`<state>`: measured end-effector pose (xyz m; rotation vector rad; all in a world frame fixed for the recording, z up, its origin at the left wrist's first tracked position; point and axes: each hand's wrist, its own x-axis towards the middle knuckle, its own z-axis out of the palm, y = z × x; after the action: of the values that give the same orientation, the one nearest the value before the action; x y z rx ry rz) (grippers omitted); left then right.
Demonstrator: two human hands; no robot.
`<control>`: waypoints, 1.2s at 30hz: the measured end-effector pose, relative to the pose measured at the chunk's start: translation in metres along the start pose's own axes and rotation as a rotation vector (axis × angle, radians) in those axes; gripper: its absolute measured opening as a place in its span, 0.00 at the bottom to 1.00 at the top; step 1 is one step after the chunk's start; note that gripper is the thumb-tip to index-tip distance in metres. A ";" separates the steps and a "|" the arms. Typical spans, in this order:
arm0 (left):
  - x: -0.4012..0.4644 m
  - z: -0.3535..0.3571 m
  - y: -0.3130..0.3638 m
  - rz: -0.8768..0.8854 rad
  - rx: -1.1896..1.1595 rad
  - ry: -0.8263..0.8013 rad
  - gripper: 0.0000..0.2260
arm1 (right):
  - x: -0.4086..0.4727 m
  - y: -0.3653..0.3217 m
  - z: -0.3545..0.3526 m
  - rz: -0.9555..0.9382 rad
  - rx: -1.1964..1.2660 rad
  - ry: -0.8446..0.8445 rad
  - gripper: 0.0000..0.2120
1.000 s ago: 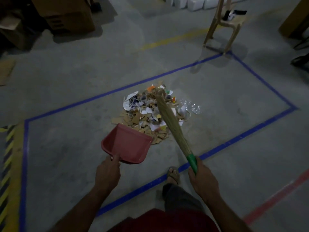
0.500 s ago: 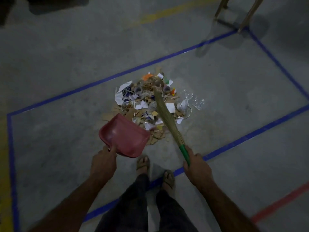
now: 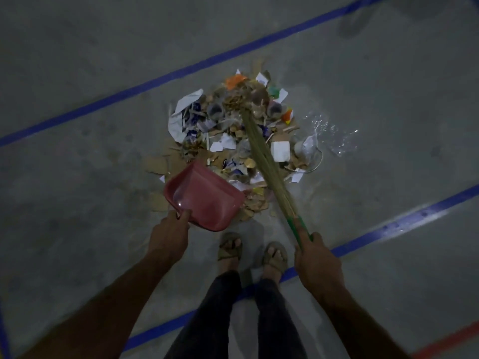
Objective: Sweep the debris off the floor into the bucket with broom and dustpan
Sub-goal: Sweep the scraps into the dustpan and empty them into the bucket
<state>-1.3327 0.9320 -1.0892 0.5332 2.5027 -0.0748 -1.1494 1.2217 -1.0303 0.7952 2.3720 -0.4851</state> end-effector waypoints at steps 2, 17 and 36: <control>0.035 0.027 -0.005 -0.005 0.007 -0.020 0.18 | 0.033 0.009 0.017 -0.018 0.015 0.044 0.37; 0.251 0.148 0.024 0.255 0.111 -0.151 0.12 | 0.256 0.096 0.097 -0.256 -0.305 -0.057 0.32; 0.251 0.191 0.037 0.238 -0.047 0.045 0.13 | 0.260 0.104 0.109 -0.321 -0.110 -0.155 0.33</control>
<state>-1.4079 1.0240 -1.3841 0.8166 2.4579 0.0879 -1.2078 1.3569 -1.2925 0.3145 2.3644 -0.5200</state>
